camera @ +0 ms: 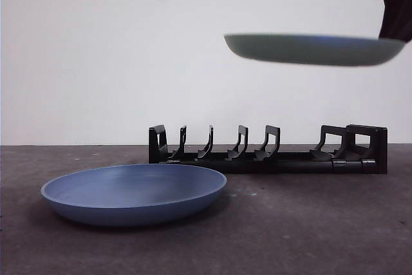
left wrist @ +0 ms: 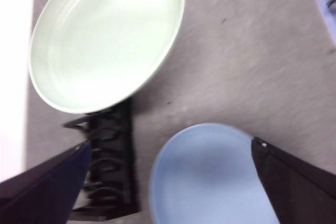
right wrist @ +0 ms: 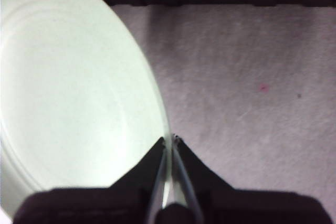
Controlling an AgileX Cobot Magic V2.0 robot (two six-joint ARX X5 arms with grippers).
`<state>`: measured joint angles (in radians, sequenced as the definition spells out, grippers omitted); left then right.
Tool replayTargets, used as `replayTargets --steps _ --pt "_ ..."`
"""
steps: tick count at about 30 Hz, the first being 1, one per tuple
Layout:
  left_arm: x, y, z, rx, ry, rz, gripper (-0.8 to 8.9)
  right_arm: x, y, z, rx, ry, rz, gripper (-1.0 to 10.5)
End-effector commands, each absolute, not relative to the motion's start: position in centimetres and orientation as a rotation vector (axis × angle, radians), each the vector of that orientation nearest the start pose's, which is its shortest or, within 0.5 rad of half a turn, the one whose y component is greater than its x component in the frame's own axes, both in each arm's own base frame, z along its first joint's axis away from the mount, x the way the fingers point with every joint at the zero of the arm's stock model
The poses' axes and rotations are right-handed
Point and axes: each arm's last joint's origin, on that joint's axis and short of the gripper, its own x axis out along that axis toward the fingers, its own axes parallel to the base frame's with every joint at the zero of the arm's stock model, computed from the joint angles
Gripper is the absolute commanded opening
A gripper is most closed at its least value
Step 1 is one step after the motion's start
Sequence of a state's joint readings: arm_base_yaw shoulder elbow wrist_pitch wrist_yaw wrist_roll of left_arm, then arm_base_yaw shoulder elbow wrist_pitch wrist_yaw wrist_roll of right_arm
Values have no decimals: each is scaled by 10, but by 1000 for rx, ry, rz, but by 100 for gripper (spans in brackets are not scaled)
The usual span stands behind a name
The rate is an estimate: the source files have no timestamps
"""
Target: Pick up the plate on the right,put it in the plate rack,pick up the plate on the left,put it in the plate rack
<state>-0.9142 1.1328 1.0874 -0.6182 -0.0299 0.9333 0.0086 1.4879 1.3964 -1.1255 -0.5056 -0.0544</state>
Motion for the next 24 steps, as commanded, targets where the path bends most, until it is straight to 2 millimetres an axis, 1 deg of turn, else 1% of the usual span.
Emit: replayTargets --steps 1,4,8,12,18,19,21,23,24 --pt "143 -193 332 1268 90 -1065 598 275 24 325 228 1177 531 -12" --pt "144 -202 333 1321 16 -1034 598 271 36 329 205 1187 567 -12" --pt "142 -209 333 1365 -50 -1047 598 269 48 332 187 1190 608 -12" --pt "142 -213 330 1379 -47 -1062 597 268 57 335 181 1184 632 -12" --pt "145 -217 323 1396 -15 -1078 584 267 60 343 192 1169 665 -12" --pt "145 -217 322 1396 -14 -1079 536 267 60 344 191 1167 665 -12" --pt "145 -217 322 1396 -14 -1079 376 267 60 345 192 1167 665 -12" --pt "145 -217 322 1396 -14 -1079 244 267 60 345 192 1171 665 -12" --pt "145 -217 322 1396 -13 -1079 208 267 60 345 192 1170 665 -12"
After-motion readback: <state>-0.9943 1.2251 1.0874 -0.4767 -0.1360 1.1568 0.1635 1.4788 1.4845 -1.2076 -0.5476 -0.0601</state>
